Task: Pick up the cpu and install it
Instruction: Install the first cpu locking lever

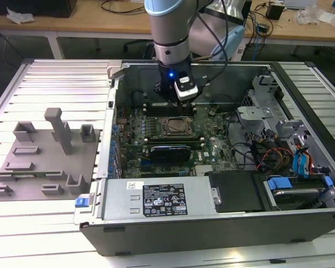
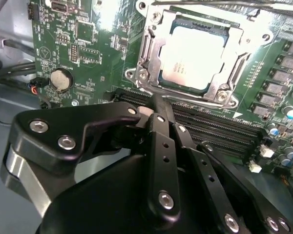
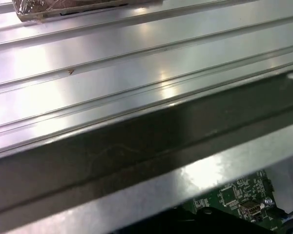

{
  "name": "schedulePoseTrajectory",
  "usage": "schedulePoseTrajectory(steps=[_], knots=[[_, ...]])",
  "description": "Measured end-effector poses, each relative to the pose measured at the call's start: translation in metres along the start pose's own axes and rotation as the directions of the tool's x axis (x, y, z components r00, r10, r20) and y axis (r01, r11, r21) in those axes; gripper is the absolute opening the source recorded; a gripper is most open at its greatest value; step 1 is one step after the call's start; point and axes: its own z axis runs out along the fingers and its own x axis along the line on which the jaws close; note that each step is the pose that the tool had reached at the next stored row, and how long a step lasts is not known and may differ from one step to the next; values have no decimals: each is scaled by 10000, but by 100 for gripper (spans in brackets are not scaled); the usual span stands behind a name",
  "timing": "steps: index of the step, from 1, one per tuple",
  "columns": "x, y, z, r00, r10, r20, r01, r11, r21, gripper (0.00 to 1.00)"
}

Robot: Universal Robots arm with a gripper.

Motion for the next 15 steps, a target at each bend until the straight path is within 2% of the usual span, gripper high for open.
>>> schedulePoseTrajectory(steps=[2,3,6,7,8,9,10,11,12,13,15], knots=[[2,-33,-3,10000,-17,14,17,10000,81,11],[1,-45,-3,10000,-29,5,29,9999,152,11],[-4,-61,-4,9999,-65,-116,70,9992,401,11],[-6,-69,-3,9996,-79,-282,96,9983,576,11],[-11,-86,-4,9987,-83,-498,118,9973,721,11],[-14,-96,-4,9982,-81,-595,126,9970,764,11],[-18,-108,-4,9973,-75,-736,136,9965,825,11],[-22,-122,-4,9952,-67,-976,160,9954,947,11],[-30,-144,-4,9906,-49,-1369,206,9932,1142,11],[-33,-151,-2,9880,-35,-1542,224,9924,1207,11],[-51,-150,8,9854,-41,-1701,258,9918,1254,11]])
